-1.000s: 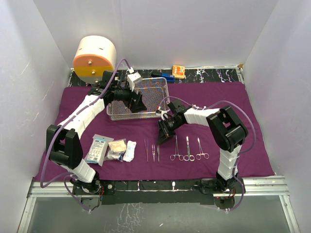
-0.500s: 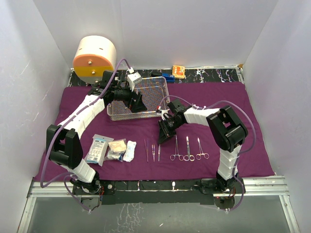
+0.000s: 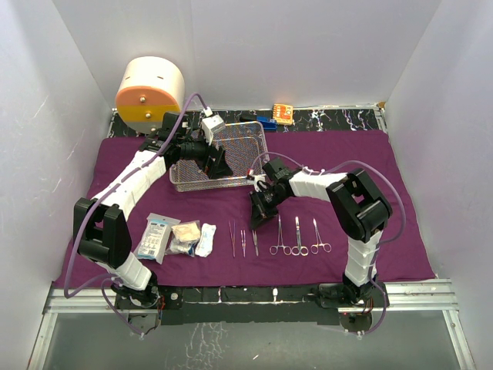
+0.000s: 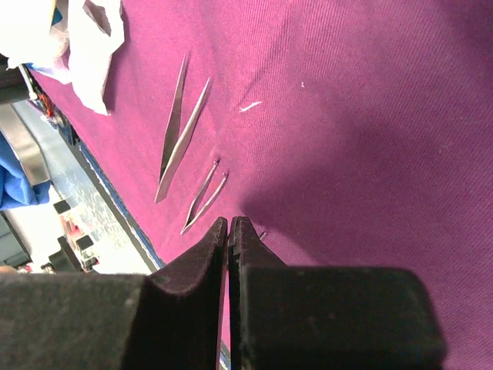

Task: Open and lay out the surgical kit
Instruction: Place the medical item in the surgical kit.

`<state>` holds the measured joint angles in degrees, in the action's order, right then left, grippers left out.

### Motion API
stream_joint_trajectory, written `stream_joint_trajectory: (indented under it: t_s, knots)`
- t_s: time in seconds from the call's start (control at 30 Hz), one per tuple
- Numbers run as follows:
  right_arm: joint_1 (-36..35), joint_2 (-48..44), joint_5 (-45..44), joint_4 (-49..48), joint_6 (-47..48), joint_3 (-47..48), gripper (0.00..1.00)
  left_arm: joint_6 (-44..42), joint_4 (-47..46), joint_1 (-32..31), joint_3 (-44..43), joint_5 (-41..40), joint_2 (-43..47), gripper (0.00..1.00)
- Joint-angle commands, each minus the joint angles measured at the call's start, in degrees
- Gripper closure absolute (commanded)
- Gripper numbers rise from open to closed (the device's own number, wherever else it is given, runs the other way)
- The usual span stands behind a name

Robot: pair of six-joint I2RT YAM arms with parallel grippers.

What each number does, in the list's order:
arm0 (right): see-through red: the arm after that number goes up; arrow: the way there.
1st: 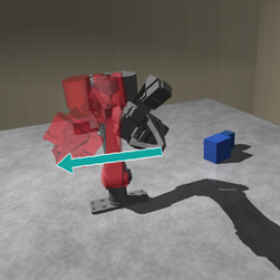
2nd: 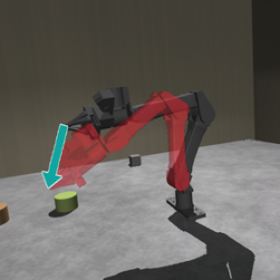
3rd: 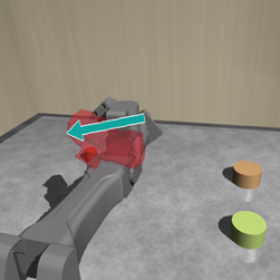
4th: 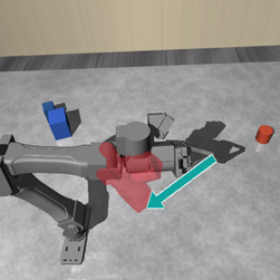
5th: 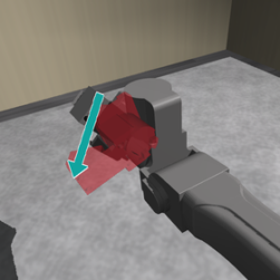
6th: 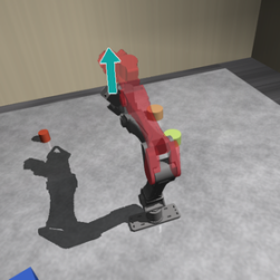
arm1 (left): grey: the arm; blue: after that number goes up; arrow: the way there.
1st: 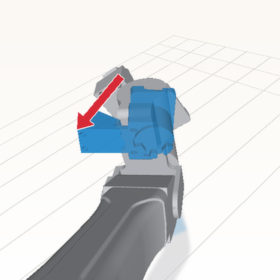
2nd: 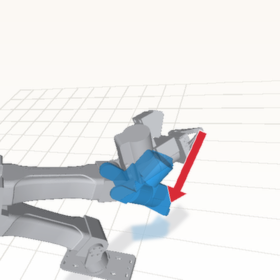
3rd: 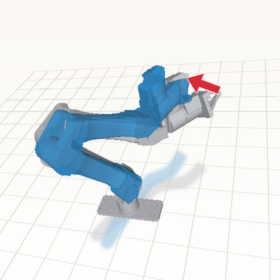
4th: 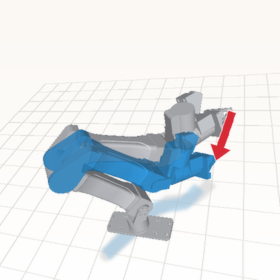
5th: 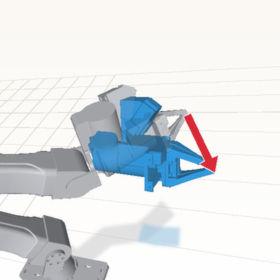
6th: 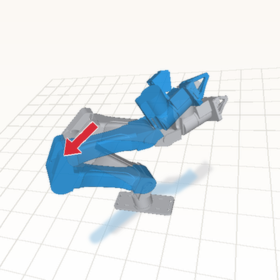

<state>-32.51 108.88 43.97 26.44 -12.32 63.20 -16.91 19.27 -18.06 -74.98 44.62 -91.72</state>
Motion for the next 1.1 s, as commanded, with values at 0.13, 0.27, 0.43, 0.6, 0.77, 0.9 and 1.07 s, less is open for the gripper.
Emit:
stream_joint_trajectory:
  t_s: [0.13,0.27,0.43,0.6,0.77,0.9,1.07]
  knots:
    - [-0.90,-3.41,-7.35,0.93,-4.49,2.61,1.00,-0.01,-0.96,0.32,0.05,2.05,0.37,0.02]
    - [-2.50,-3.73,-10.63,1.92,-8.20,3.66,1.00,0.20,-1.07,0.39,-0.12,1.97,0.02,0.01]
    - [-3.29,-3.87,-11.83,1.83,-13.07,4.07,1.00,0.15,-0.94,0.37,-0.39,1.83,-0.45,0.02]
    - [-3.56,-3.44,-11.95,2.21,-16.67,4.60,1.00,0.21,-0.94,0.36,-0.43,1.77,-0.74,0.02]
    - [-3.50,-2.84,-10.76,1.68,-21.08,4.77,1.00,0.21,-0.74,0.32,-0.74,1.80,-1.09,0.02]
    - [-3.46,-2.02,-10.97,1.95,-23.02,4.49,1.00,0.21,-0.68,0.33,-0.74,1.81,-0.95,0.02]
    - [-3.49,-1.59,-11.68,1.86,-23.57,3.40,1.00,0.05,-0.55,0.38,-0.61,1.72,-1.00,0.02]
